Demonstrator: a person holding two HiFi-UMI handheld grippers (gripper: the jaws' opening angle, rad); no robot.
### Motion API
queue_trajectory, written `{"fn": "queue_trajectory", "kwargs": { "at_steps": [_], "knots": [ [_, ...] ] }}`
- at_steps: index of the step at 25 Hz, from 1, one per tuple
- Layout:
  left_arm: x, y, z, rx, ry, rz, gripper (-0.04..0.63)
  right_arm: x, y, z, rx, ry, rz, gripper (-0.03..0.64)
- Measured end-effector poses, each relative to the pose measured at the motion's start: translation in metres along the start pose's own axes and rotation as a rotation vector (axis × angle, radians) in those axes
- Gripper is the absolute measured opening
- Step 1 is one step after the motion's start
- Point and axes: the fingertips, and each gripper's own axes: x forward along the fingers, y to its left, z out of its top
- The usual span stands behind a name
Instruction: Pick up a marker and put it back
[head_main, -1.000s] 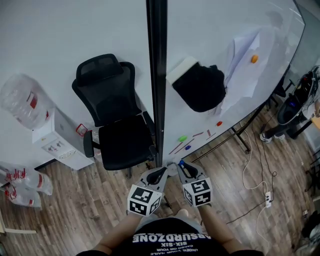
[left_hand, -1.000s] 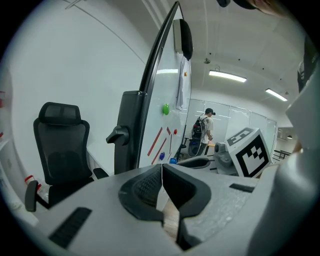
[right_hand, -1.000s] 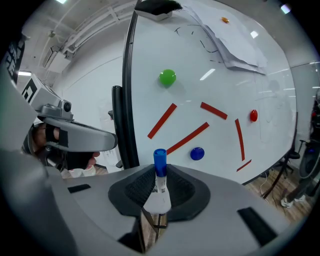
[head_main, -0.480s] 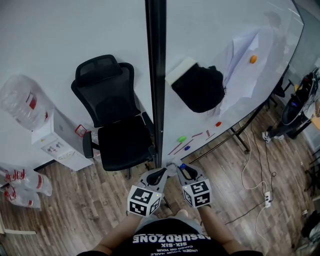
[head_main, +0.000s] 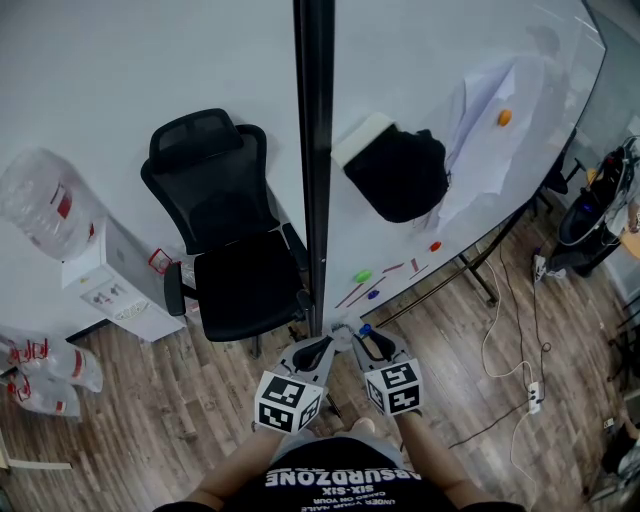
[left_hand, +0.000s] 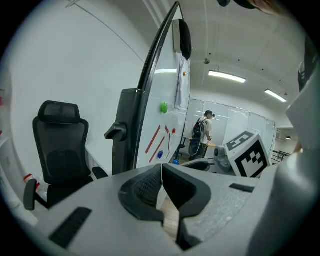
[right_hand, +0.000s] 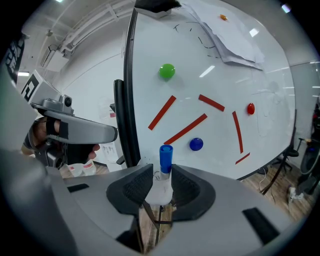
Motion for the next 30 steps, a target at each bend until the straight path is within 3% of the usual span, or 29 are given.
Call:
{"fn": "queue_trajectory", "kwargs": {
  "at_steps": [17, 24, 30],
  "knots": [
    [0.0, -0.01, -0.005, 0.002, 0.008, -0.028, 0.008, -0.018, 0.0, -0.007, 0.063, -0.012, -0.029, 0.097],
    [0.0, -0.013, 0.0, 0.004, -0.001, -0.043, 0.008, -0.035, 0.003, 0.014, 0.074, -0.1, -0.048, 0.014],
    [0.001, -0.017, 0.004, 0.009, -0.011, -0.057, 0.008, -0.047, 0.008, 0.031, 0.092, -0.169, -0.047, -0.002]
  ]
}}
